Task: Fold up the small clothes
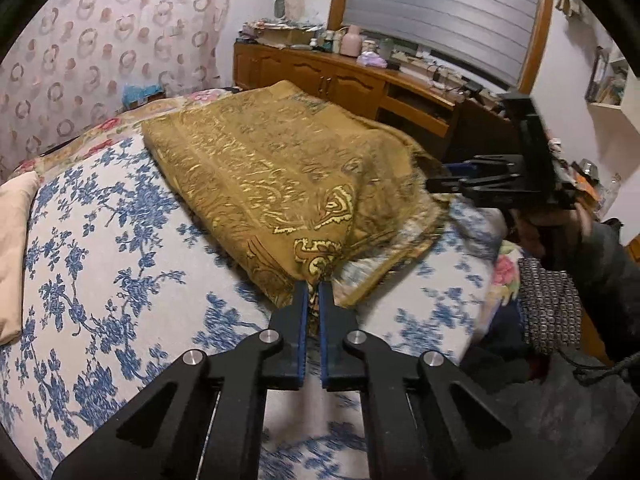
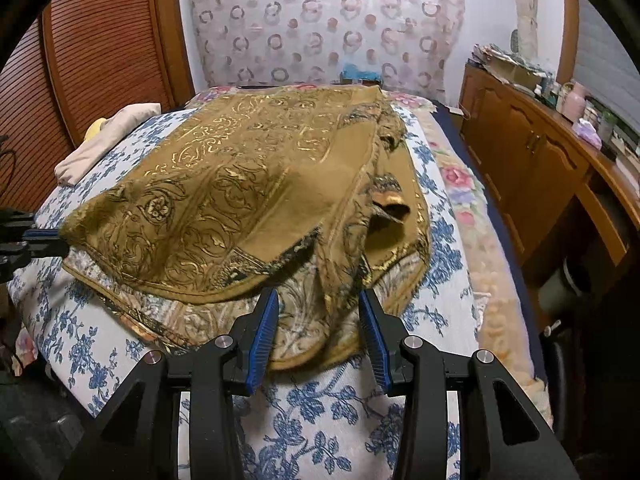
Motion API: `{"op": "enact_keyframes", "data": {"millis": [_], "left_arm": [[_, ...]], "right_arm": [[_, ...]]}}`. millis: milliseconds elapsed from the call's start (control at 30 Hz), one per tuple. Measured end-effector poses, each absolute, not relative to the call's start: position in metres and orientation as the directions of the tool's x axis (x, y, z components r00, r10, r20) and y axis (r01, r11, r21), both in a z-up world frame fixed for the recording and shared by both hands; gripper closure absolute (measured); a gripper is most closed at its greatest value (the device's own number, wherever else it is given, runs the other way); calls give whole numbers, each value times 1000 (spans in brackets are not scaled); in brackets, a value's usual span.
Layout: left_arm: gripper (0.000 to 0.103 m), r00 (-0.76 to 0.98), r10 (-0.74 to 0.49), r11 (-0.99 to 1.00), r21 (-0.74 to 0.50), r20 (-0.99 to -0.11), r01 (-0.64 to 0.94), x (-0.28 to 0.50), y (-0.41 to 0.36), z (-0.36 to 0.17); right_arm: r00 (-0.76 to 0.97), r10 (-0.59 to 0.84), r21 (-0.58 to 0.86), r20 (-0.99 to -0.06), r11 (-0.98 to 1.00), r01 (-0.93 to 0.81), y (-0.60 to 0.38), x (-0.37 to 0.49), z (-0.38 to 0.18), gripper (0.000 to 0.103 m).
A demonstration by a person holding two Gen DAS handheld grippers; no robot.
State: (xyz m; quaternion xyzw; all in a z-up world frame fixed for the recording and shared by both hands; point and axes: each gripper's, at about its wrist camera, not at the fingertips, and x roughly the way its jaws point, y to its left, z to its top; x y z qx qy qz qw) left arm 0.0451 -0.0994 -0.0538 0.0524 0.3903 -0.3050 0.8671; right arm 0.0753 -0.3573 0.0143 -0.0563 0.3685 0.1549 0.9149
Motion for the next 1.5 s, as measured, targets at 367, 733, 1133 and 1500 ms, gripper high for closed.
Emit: {"op": "enact_keyframes", "data": {"millis": [367,733,1133,1500], "left_arm": [[97,506,-484,805,-136,-713,578,26,-106,-38],[60,549,-449,839,-122,-705,530,48,-92,-37],[60,516,-415,863,-145,-749,484,77,-94,-67],[60,500,-402,868,-145,-767,475,80,-95,-75]], "right_arm": [[685,272,44,-676,943,-330,-366,61,23,60],[690,272,19,-671,936,-350,-351,61,23,60],[728,250,30,-638,953,-301,-349,84,27,59],[731,270,65,-626,953,-296,-363,100,22,95]]}}
